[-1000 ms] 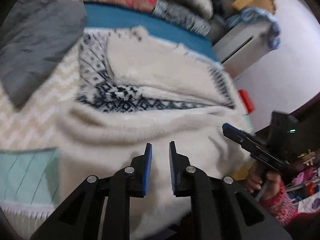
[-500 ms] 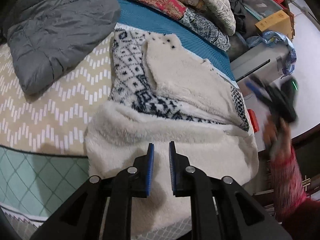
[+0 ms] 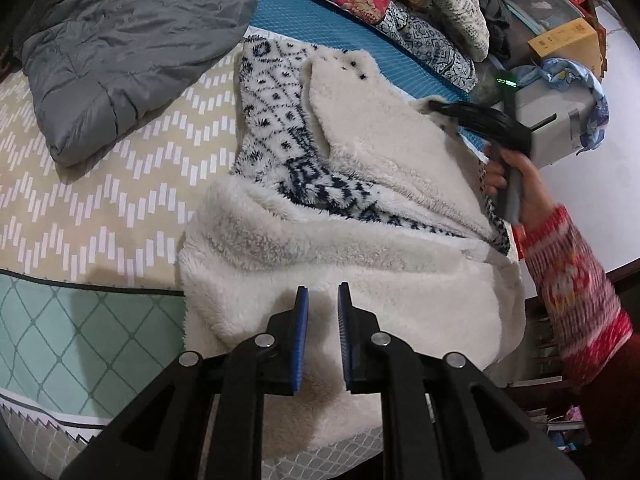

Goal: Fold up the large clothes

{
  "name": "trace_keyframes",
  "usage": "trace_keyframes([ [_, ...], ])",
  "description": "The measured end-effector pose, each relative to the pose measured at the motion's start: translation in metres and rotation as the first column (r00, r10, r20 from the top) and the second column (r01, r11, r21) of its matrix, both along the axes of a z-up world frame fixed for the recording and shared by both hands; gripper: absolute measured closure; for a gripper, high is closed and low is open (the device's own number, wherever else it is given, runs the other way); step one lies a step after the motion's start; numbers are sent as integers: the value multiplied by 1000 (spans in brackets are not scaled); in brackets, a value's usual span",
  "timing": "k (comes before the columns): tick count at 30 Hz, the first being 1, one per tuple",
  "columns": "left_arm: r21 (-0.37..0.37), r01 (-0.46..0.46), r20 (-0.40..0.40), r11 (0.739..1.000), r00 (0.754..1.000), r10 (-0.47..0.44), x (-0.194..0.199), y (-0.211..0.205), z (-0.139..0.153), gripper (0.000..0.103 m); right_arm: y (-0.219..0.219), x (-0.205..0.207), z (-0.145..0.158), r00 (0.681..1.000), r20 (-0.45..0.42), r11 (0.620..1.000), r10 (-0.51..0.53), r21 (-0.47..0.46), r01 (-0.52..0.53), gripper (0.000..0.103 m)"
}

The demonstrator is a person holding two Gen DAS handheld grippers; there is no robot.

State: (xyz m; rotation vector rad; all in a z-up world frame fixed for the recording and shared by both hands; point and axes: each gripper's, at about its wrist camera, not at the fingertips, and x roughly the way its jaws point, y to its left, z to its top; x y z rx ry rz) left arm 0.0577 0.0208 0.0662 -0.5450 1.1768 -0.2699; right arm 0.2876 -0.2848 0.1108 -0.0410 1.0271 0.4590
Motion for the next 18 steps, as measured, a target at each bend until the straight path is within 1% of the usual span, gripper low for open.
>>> trace_keyframes([
  [2, -4, -8, 8, 1000, 1000, 8, -4, 1, 5, 84, -7, -46, 28, 995, 82, 997, 53, 45, -57, 91],
  [3, -7, -14, 11, 1000, 1000, 14, -5, 1, 7, 84, -12, -65, 37, 992, 109, 995, 72, 61, -78, 91],
  [4, -11, -19, 17, 1000, 1000, 19, -7, 3, 10, 84, -16, -95, 47, 985, 143, 992, 94, 74, -105, 91],
  [5, -15, -26, 27, 1000, 999, 26, -12, 5, 15, 84, -19, -123, 54, 979, 166, 987, 114, 90, -131, 91],
  [8, -12, -43, 62, 999, 997, 44, -22, 12, 30, 84, -9, -187, 64, 966, 205, 977, 156, 110, -182, 91],
  [10, -9, -64, 100, 998, 993, 65, -34, 20, 46, 84, -13, -240, 58, 963, 209, 974, 169, 112, -195, 91],
  [13, -26, -87, 167, 996, 982, 90, -52, 32, 73, 84, -26, -305, 42, 975, 182, 983, 124, 110, -145, 91],
  [15, -34, -89, 222, 995, 971, 94, -62, 36, 94, 84, -35, -338, 31, 986, 145, 983, 80, 151, -102, 91],
  [16, -36, -86, 244, 996, 965, 92, -66, 37, 102, 84, -39, -347, 27, 989, 129, 984, 67, 157, -87, 91],
  [17, -41, -77, 273, 996, 958, 85, -69, 36, 113, 85, -41, -356, 20, 992, 115, 985, 53, 155, -71, 91],
  [18, -41, -68, 288, 997, 955, 77, -69, 34, 120, 85, -40, -369, 11, 994, 97, 989, 51, 133, -64, 91],
])
